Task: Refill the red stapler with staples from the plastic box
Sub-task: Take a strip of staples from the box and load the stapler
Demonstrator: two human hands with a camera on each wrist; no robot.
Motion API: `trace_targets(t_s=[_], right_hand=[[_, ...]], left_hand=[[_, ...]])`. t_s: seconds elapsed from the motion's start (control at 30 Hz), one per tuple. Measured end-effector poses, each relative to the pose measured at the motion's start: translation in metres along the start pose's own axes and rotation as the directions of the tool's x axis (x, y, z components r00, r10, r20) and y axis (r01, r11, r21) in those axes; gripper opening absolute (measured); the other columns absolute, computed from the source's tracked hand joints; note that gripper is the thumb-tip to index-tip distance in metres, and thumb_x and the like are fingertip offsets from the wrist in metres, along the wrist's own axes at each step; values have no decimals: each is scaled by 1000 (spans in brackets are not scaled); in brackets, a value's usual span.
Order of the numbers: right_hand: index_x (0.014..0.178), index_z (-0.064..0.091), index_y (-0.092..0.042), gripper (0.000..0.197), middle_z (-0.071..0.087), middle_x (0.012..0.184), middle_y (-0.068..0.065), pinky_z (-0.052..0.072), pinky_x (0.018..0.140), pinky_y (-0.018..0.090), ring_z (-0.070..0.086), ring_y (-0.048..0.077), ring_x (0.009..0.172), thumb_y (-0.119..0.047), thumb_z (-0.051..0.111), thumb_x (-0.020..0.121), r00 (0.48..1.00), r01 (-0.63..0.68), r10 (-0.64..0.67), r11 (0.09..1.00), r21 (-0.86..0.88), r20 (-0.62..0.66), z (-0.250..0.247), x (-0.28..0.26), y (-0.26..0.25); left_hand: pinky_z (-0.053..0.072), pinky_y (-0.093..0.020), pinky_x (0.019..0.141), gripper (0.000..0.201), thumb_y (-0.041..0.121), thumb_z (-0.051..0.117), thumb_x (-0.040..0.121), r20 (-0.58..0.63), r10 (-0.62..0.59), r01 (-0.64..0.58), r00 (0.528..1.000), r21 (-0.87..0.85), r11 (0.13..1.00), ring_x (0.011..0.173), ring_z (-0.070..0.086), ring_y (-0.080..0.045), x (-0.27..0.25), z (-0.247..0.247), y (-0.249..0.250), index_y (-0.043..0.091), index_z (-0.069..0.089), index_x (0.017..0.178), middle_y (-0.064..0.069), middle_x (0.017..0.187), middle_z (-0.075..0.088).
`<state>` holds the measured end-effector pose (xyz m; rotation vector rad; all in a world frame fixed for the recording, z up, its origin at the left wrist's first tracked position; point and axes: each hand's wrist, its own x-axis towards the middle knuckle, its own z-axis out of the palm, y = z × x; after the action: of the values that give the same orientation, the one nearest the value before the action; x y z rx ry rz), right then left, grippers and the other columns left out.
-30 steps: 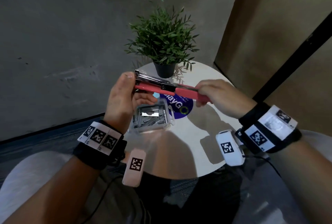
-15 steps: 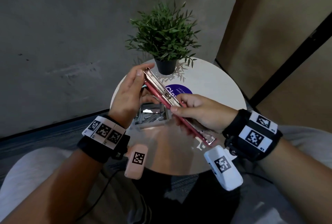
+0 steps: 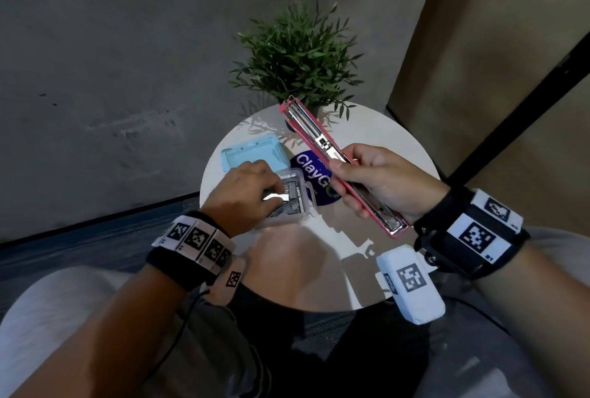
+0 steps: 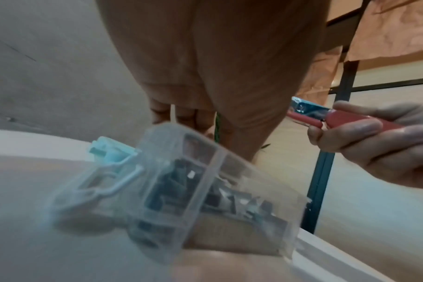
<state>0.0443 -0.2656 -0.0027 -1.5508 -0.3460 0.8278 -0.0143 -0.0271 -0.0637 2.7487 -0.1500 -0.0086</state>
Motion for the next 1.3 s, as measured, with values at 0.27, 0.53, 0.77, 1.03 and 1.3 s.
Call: trace_targets(t_s=[0.27,0.53,0.77,1.03,1.3], right_hand=[[95,49,-8,16,61,72,8,42,39,27,51,18,45,-21,57,100,999,-24,26,998,-58,44,3,0,3],[93,50,-9,16,60,73,9,42,39,27,50,19,46,-22,57,100,999,-27,29,996,-86,22,3,2,7],[93,52,-10,15,60,72,9,43,40,28,51,20,46,-23,58,100,998,-39,43,994,-97,34,6,5,12],[90,52,-10,15,60,70,8,44,38,26,51,18,45,-21,57,100,996,-51,56,996,-75,66,10,5,14],[93,51,-9,14,61,69,8,43,38,26,52,17,43,-19,56,100,997,-52,56,997,-64,61,8,6,13]], left_hand=[[40,-37,78,18,37,58,86,-9,28,-27,1000,143,989,89,51,-21,1,2,0,24,70,92,2,93,58],[46,-34,66,10,34,56,94,-125,-44,33,991,-89,996,75,63,-20,-4,-13,1,25,58,94,5,79,70],[46,-22,89,26,19,52,98,-238,-161,55,958,-400,915,98,61,-11,-2,-24,-1,20,69,118,1,109,69],[45,-15,63,27,7,59,95,-137,-226,72,964,-687,723,57,55,2,-3,-37,5,24,66,115,-7,102,64],[51,-21,63,24,5,54,97,-97,-332,130,938,-792,596,57,56,-12,-2,-37,4,10,69,115,-13,73,60]])
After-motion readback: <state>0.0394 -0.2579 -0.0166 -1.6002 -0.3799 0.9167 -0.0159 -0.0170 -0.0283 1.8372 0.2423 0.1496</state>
